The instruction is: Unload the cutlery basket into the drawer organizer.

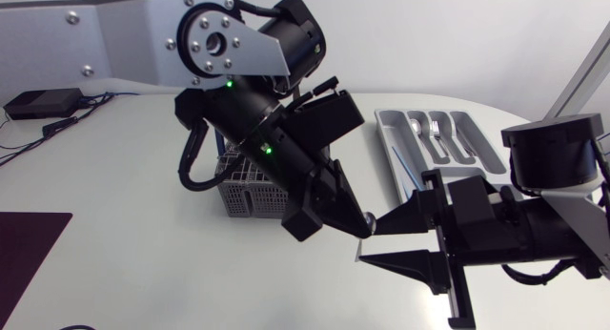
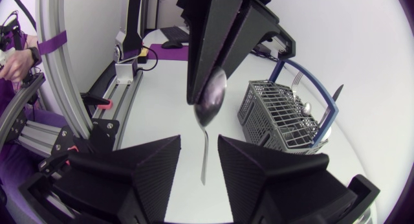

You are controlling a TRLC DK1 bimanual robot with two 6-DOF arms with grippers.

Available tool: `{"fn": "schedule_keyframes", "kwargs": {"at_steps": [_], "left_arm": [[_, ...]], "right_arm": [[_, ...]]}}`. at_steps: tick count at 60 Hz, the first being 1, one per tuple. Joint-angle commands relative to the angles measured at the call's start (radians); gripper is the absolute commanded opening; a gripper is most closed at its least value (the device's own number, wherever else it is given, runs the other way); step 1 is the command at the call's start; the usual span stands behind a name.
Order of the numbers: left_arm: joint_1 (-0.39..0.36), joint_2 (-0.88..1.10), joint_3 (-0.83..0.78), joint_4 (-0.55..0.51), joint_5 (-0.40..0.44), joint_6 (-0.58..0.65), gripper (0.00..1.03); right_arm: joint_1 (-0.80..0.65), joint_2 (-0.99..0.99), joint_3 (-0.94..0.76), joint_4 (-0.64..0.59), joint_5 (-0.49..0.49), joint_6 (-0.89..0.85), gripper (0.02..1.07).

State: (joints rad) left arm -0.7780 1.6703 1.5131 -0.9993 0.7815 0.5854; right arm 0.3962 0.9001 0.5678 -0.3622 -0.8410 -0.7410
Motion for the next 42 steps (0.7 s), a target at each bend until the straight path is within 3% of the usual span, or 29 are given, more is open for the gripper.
{"fn": "schedule_keyframes", "kwargs": {"at_steps": [1, 12, 30, 33, 34, 38, 42], "left_arm": [[-0.009, 0.014, 0.022, -0.018, 0.018, 0.028, 0.08], [-0.007, 0.012, 0.021, -0.018, 0.018, 0.028, 0.08], [0.005, 0.003, 0.029, -0.021, 0.016, 0.024, 0.12], [0.009, 0.002, 0.030, -0.021, 0.016, 0.022, 0.20], [0.016, 0.002, 0.035, -0.021, 0.016, 0.019, 0.31], [0.029, 0.000, 0.042, -0.021, 0.016, 0.010, 0.52], [0.048, -0.001, 0.052, -0.019, 0.016, 0.001, 0.81]], "right_arm": [[0.018, 0.019, 0.014, 0.017, 0.008, 0.035, 0.29], [0.030, 0.031, 0.018, 0.008, 0.019, 0.042, 0.08], [0.030, 0.036, 0.018, -0.012, 0.026, 0.042, 0.08], [0.030, 0.034, 0.018, -0.020, 0.033, 0.042, 0.08], [0.030, 0.034, 0.017, -0.021, 0.033, 0.042, 0.08], [0.030, 0.028, 0.014, -0.029, 0.045, 0.037, 0.08], [0.030, 0.023, 0.009, -0.046, 0.057, 0.026, 0.08]]}}
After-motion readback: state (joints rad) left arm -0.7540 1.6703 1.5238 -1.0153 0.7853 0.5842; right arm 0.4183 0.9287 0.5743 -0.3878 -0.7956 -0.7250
